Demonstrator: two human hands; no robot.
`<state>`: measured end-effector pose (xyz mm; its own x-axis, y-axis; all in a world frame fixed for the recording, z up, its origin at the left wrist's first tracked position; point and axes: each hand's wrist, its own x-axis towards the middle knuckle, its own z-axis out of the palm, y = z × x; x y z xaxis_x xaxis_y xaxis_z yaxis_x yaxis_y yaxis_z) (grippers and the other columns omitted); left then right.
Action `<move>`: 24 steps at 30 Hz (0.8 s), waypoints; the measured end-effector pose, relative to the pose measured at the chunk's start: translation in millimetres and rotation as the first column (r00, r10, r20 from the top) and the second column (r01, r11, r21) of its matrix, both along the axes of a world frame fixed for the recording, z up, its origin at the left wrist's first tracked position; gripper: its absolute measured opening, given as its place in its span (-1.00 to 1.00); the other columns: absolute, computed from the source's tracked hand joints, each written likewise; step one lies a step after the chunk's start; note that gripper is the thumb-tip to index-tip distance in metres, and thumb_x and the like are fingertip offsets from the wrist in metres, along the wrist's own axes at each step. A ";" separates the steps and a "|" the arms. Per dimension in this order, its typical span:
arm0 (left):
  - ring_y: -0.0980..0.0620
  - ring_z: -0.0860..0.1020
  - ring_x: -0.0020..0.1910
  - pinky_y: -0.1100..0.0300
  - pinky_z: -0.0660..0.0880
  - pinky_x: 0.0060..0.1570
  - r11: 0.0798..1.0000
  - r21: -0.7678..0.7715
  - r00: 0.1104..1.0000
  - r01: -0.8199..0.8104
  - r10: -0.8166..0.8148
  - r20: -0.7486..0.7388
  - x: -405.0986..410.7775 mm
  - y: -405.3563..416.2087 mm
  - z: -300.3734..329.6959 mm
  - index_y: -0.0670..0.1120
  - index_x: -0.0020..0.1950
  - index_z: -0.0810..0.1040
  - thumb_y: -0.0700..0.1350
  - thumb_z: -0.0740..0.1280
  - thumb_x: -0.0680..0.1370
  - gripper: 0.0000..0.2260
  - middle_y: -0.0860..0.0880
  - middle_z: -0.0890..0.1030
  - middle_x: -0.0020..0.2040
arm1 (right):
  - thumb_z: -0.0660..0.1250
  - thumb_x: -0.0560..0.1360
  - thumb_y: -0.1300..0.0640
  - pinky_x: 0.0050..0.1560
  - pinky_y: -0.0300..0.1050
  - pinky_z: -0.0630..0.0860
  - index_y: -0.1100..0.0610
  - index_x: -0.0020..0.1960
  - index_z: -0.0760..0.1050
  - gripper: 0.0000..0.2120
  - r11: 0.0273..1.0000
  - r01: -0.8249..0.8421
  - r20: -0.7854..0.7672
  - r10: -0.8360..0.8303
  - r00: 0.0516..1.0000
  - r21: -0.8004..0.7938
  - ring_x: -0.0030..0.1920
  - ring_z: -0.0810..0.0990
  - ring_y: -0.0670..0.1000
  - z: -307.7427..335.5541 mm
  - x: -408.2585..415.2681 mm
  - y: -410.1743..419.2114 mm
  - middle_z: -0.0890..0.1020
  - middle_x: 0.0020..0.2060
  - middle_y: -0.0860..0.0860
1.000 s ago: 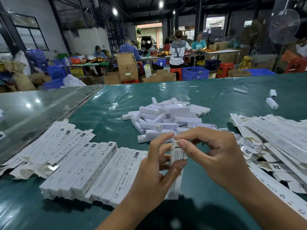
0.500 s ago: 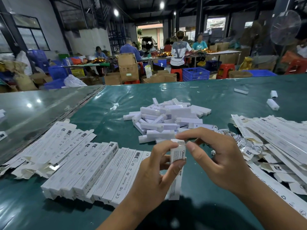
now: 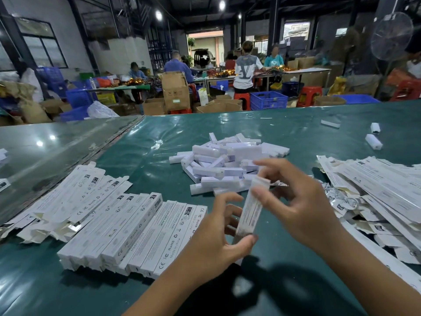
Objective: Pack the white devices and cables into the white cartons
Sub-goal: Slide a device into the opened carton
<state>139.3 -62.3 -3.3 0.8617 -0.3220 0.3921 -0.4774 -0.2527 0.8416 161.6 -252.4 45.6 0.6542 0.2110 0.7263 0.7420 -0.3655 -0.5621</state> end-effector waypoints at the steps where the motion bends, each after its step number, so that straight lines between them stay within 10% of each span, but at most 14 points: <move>1: 0.02 0.65 -0.07 0.18 0.59 -0.11 0.999 0.027 1.000 -0.019 0.019 -0.014 0.7 0.8 0.5 0.18 0.26 0.37 -0.02 0.49 0.50 -0.57 0.05 0.65 0.02 | 0.40 0.52 0.03 -0.18 -0.20 0.59 -0.09 0.13 0.60 -0.80 0.997 0.044 -0.082 -0.039 0.996 0.062 -0.15 0.63 -0.04 1.3 4.2 -3.6 0.60 -0.14 -0.12; 5: 0.05 0.67 -0.12 0.20 0.57 -0.15 0.993 -0.094 0.995 -0.076 0.069 -0.075 2.6 3.8 5.2 0.15 0.15 0.61 0.06 0.45 0.52 -0.79 0.06 0.69 0.00 | 0.25 0.45 0.00 -0.30 -0.18 0.41 -0.06 -0.20 0.53 -0.89 0.973 0.167 -0.348 -0.103 0.932 0.160 -0.35 0.52 -0.05 -3.9 20.4 -14.6 0.60 -0.34 -0.09; 11: 0.03 0.68 -0.28 0.15 0.56 -0.38 0.955 -0.188 0.969 -0.229 0.204 -0.143 -0.8 -2.9 7.9 0.05 -0.05 0.72 0.12 0.39 0.49 -0.80 -0.03 0.71 -0.16 | 0.18 0.48 0.05 0.13 0.12 0.53 0.04 -0.01 0.65 -0.72 0.958 0.029 -0.529 0.132 0.838 0.284 0.03 0.72 0.00 -11.8 16.3 -2.1 0.74 -0.03 -0.04; 17: 0.02 0.66 0.07 0.20 0.53 0.05 0.811 -0.441 0.921 -0.385 0.366 -0.132 -2.9 -7.6 8.0 -0.03 -0.02 0.71 0.22 0.19 0.50 -0.58 0.03 0.72 0.05 | 0.28 0.65 0.19 0.04 -0.04 0.61 0.08 0.06 0.67 -0.82 0.956 0.039 -0.569 0.140 0.810 0.291 -0.04 0.75 0.02 -27.6 14.9 11.6 0.75 -0.03 -0.02; 20: 0.08 0.64 -0.05 0.35 0.49 -0.07 0.925 -0.222 0.950 -0.310 0.293 -0.107 -5.1 -4.6 14.4 0.05 -0.08 0.69 0.18 0.28 0.47 -0.72 0.09 0.71 -0.07 | 0.17 0.59 0.45 -0.13 -0.21 0.62 0.11 0.07 0.65 -0.63 0.963 0.030 -0.612 0.145 0.778 0.266 -0.09 0.76 0.06 -26.7 19.9 4.0 0.76 -0.06 0.05; 24: 0.23 0.50 -0.06 0.25 0.30 0.00 0.823 0.398 0.859 -0.406 0.196 0.473 -6.2 0.3 16.6 0.14 0.02 0.58 0.26 0.34 0.46 -0.74 0.25 0.62 -0.07 | 0.12 0.54 0.50 -0.25 -0.19 0.61 0.09 0.02 0.65 -0.57 0.967 0.035 -0.611 0.132 0.781 0.253 -0.14 0.76 0.06 -21.9 22.3 -2.2 0.75 -0.11 0.04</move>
<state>133.1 -62.0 13.3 0.7493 -0.3057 0.5875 -0.5693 -0.7506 0.3355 184.0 -254.6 23.7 0.9713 0.1308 0.1985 0.2156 -0.1324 -0.9675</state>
